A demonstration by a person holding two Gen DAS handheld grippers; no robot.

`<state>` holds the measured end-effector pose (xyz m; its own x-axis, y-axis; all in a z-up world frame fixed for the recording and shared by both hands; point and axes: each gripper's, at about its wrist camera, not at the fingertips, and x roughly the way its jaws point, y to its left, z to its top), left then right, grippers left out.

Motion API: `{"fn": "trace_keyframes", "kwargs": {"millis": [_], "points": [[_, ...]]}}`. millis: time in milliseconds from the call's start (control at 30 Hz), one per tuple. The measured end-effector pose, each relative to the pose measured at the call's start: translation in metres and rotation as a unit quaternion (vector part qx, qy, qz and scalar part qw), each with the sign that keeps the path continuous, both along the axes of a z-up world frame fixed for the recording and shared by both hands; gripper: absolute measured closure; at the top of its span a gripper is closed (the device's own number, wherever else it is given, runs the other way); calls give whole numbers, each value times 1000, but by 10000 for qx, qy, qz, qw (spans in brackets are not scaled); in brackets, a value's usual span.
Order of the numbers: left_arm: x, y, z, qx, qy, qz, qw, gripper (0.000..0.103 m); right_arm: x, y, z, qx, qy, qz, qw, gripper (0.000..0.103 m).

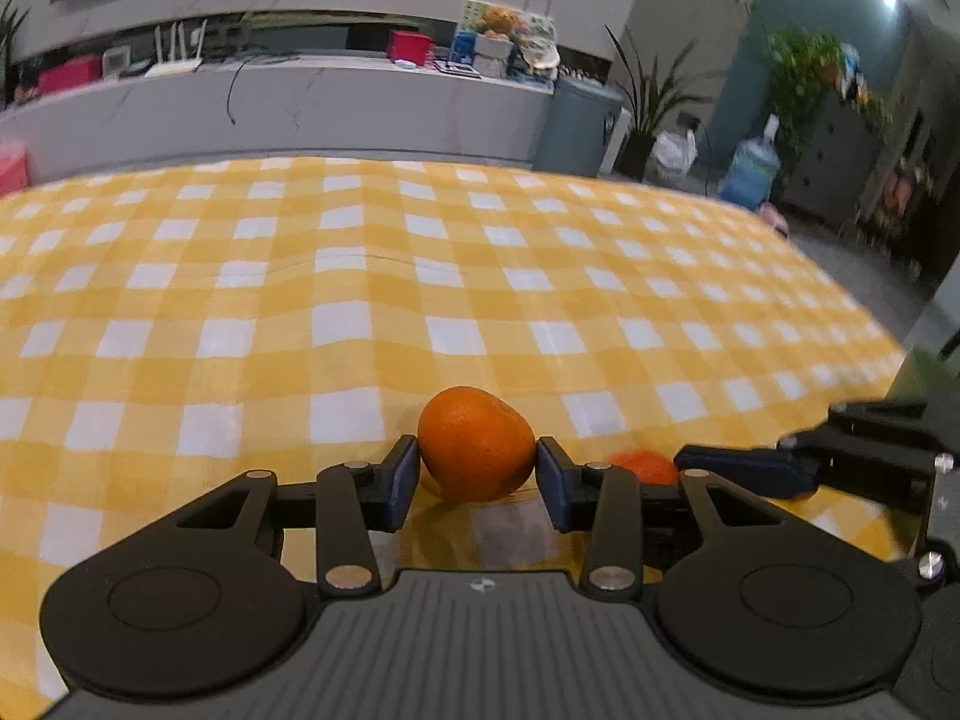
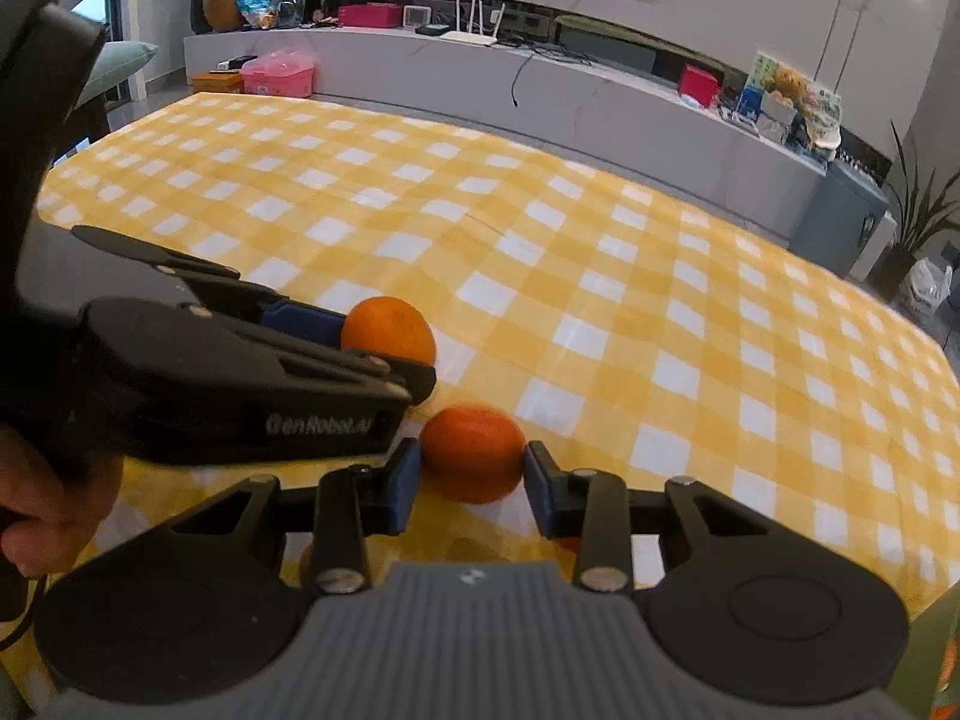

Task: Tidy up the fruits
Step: 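Lift both held oranges and carry them over the green colander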

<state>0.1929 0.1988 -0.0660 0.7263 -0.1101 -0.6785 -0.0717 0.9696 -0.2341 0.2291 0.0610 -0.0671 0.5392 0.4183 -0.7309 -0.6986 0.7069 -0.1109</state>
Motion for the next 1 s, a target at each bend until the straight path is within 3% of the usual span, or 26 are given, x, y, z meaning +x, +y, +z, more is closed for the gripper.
{"fn": "trace_keyframes", "kwargs": {"millis": [400,600,1000], "points": [[-36,-3,36,-524,-33,283,9982,56,-35,-44,32,365,27,-263,9990,73],[-56,-31,56,-536,-122,60,9985,56,-56,-88,41,570,81,-663,9961,73],[-60,-114,63,-547,79,-724,9958,56,-86,-186,52,1107,-36,-1512,9823,74]]}}
